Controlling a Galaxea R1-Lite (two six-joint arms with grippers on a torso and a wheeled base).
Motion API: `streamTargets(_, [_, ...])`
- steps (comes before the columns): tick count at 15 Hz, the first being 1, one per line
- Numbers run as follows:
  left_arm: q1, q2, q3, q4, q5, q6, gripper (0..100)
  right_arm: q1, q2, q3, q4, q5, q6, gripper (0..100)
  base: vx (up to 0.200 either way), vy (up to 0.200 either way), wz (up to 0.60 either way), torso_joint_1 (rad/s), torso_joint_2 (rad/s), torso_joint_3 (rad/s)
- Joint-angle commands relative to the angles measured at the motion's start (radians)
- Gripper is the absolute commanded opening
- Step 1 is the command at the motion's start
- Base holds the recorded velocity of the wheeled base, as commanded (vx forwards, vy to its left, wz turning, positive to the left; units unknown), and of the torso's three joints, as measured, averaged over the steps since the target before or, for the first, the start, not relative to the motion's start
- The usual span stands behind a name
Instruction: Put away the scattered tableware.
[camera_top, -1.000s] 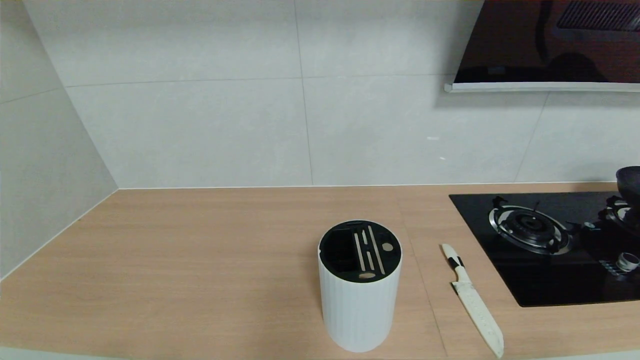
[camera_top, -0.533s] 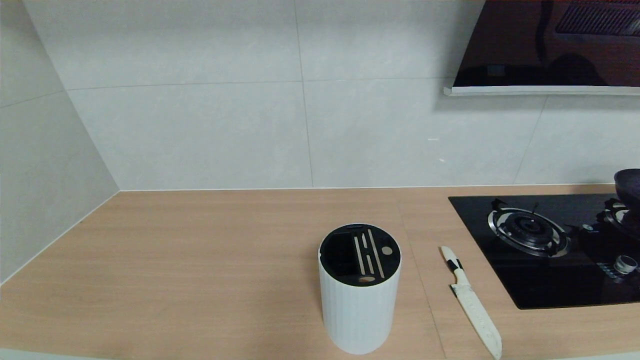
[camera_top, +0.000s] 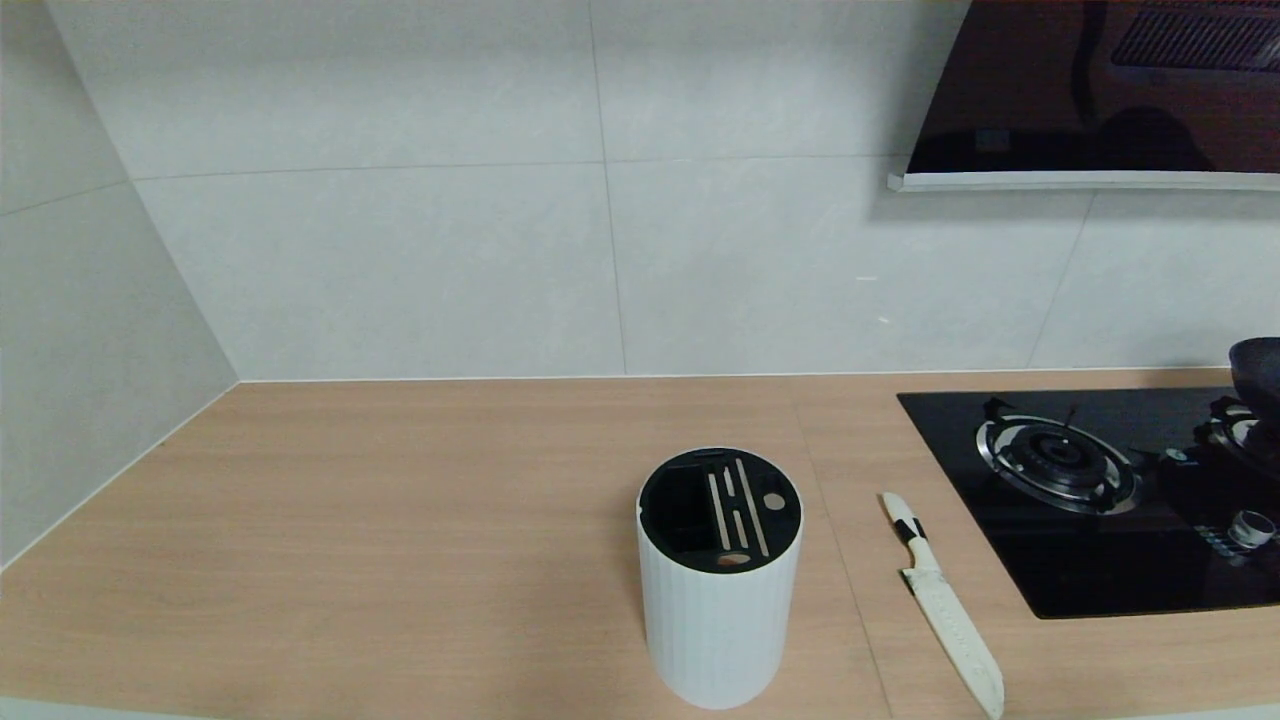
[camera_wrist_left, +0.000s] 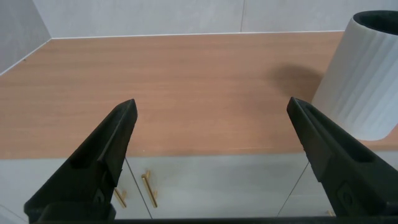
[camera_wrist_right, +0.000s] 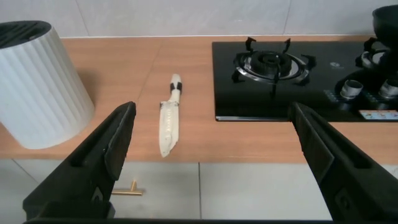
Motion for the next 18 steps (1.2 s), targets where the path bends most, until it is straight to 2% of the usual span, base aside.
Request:
streamTargets(1, [0.000, 0.000, 0.000, 0.000, 0.000, 0.000, 100, 0.006, 0.039, -0.069, -0.006, 0.032, 0.011, 100, 0.000, 0.000, 0.00, 0.000, 0.00, 0.000])
streamTargets(3, [0.000, 0.000, 0.000, 0.000, 0.000, 0.000, 100, 0.006, 0.130, -0.091, -0.002, 0.071, 0.011, 100, 0.000, 0.000, 0.00, 0.000, 0.00, 0.000])
streamTargets(7, [0.000, 0.000, 0.000, 0.000, 0.000, 0.000, 100, 0.030, 0.460, -0.172, -0.004, 0.163, 0.006, 100, 0.000, 0.000, 0.00, 0.000, 0.00, 0.000])
streamTargets(11, [0.000, 0.000, 0.000, 0.000, 0.000, 0.000, 100, 0.112, 0.770, -0.230, -0.042, 0.163, 0.012, 100, 0.000, 0.000, 0.00, 0.000, 0.00, 0.000])
streamTargets(15, [0.000, 0.000, 0.000, 0.000, 0.000, 0.001, 100, 0.187, 1.030, -0.230, -0.216, 0.158, 0.017, 100, 0.000, 0.000, 0.00, 0.000, 0.00, 0.000])
streamTargets(16, [0.000, 0.000, 0.000, 0.000, 0.000, 0.001, 100, 0.187, 1.030, -0.230, -0.216, 0.158, 0.017, 100, 0.000, 0.000, 0.00, 0.000, 0.00, 0.000])
streamTargets(18, [0.000, 0.000, 0.000, 0.000, 0.000, 0.001, 100, 0.191, 1.230, -0.230, -0.406, 0.140, 0.017, 100, 0.000, 0.000, 0.00, 0.000, 0.00, 0.000])
